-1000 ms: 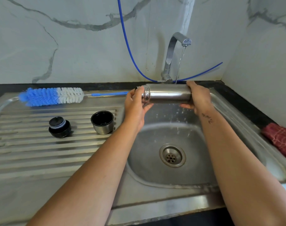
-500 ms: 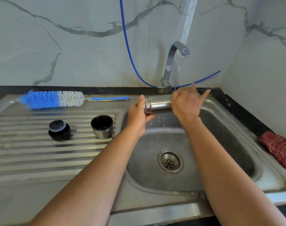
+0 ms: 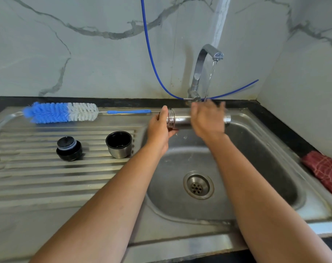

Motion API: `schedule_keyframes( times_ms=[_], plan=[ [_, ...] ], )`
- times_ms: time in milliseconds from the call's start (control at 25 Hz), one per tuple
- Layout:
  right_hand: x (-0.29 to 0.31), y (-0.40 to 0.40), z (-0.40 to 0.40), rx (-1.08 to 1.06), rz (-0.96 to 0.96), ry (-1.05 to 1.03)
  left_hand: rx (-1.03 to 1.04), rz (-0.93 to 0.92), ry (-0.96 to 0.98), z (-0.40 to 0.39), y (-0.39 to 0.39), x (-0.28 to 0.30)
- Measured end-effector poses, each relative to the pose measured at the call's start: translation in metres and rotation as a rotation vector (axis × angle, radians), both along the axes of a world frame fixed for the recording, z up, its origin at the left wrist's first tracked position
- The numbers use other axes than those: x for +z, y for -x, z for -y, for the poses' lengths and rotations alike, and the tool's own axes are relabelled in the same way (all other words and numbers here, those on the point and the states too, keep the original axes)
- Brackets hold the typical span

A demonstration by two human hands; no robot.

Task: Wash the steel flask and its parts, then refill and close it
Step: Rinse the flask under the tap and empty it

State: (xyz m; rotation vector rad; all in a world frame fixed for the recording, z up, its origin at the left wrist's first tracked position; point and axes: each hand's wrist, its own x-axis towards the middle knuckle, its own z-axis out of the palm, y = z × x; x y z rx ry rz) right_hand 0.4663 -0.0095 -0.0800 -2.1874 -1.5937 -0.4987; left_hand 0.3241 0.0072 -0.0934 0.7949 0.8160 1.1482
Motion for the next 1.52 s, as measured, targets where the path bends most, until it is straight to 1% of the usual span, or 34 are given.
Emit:
schedule_keyframes(
  times_ms=[40, 80, 120, 160, 200, 280, 320, 360, 480, 520, 560, 600, 680, 720, 760, 840, 880, 920, 960, 1000, 1120, 1240, 1280, 1360, 1400, 1440, 1480, 1520],
  plan=[
    [-0.001, 0.018, -0.004, 0.154, 0.032, -0.044, -0.005, 0.004, -0.007, 0.001, -0.002, -0.002],
    [0.001, 0.027, -0.005, 0.261, 0.067, -0.075, -0.001, 0.013, -0.01, 0.002, -0.003, -0.002],
    [0.004, 0.025, -0.005, 0.298, 0.108, -0.084, 0.007, 0.028, -0.008, 0.002, -0.002, -0.002],
    [0.008, 0.012, -0.004, 0.254, 0.131, -0.065, 0.017, 0.047, -0.006, 0.001, -0.001, 0.0],
    [0.011, -0.006, -0.001, 0.14, 0.116, -0.032, 0.027, 0.068, 0.0, -0.001, 0.001, 0.002],
    [0.014, -0.034, 0.01, -0.161, -0.005, 0.015, 0.032, 0.078, 0.016, -0.001, 0.0, 0.003],
    [0.013, -0.035, 0.012, -0.225, -0.025, 0.025, 0.025, 0.066, 0.02, 0.001, -0.001, 0.003],
    [0.009, -0.026, 0.008, -0.187, 0.01, 0.001, 0.019, 0.057, 0.023, 0.002, -0.003, 0.002],
    [-0.002, 0.022, -0.006, 0.229, 0.097, -0.127, 0.022, 0.077, 0.028, 0.001, -0.004, -0.002],
    [0.0, 0.027, -0.005, 0.31, 0.096, -0.13, 0.026, 0.084, 0.031, 0.001, -0.002, 0.0],
    [0.005, 0.024, -0.004, 0.32, 0.074, -0.1, 0.029, 0.089, 0.032, 0.002, -0.001, 0.001],
    [0.008, 0.013, -0.004, 0.258, 0.028, -0.065, 0.031, 0.093, 0.033, 0.002, 0.0, 0.002],
    [0.011, -0.015, 0.003, 0.01, -0.117, -0.049, 0.04, 0.093, 0.048, 0.002, 0.002, 0.005],
    [0.012, -0.029, 0.009, -0.085, -0.253, -0.076, 0.036, 0.093, 0.051, 0.003, 0.003, 0.005],
    [0.014, -0.041, 0.014, -0.134, -0.431, -0.115, 0.026, 0.101, 0.051, 0.002, 0.003, 0.006],
    [0.02, -0.05, 0.02, -0.152, -0.773, -0.174, -0.002, 0.145, 0.057, 0.0, 0.004, 0.006],
    [0.022, -0.051, 0.022, -0.139, -0.897, -0.197, -0.008, 0.171, 0.066, -0.001, 0.003, 0.006],
    [0.023, -0.051, 0.023, -0.123, -0.978, -0.219, -0.008, 0.196, 0.085, 0.0, 0.003, 0.007],
    [0.024, -0.05, 0.024, -0.094, -1.021, -0.257, -0.009, 0.21, 0.106, 0.0, 0.002, 0.007],
    [0.023, -0.049, 0.025, -0.062, -1.02, -0.32, -0.017, 0.204, 0.128, 0.001, 0.001, 0.007],
    [0.025, -0.044, 0.031, 0.019, -0.881, -0.517, -0.083, 0.152, 0.21, 0.004, 0.0, 0.004],
    [0.029, -0.045, 0.031, 0.11, -0.819, -0.532, -0.094, 0.189, 0.261, 0.007, 0.001, 0.002],
    [0.028, -0.047, 0.029, 0.062, -0.72, -0.5, -0.09, 0.204, 0.25, 0.007, 0.0, 0.001],
    [0.026, -0.05, 0.02, -0.157, -0.34, -0.363, -0.079, 0.227, 0.214, 0.007, -0.004, 0.001],
    [0.025, -0.044, 0.013, -0.232, -0.173, -0.286, -0.072, 0.227, 0.196, 0.006, -0.006, 0.0],
    [0.025, -0.031, 0.007, -0.248, -0.068, -0.215, -0.064, 0.215, 0.179, 0.006, -0.009, -0.001],
    [0.024, -0.012, 0.002, -0.213, 0.016, -0.149, -0.058, 0.201, 0.165, 0.006, -0.011, -0.001],
    [0.021, 0.009, -0.003, -0.128, 0.088, -0.089, -0.05, 0.179, 0.151, 0.006, -0.012, -0.001]
  ],
)
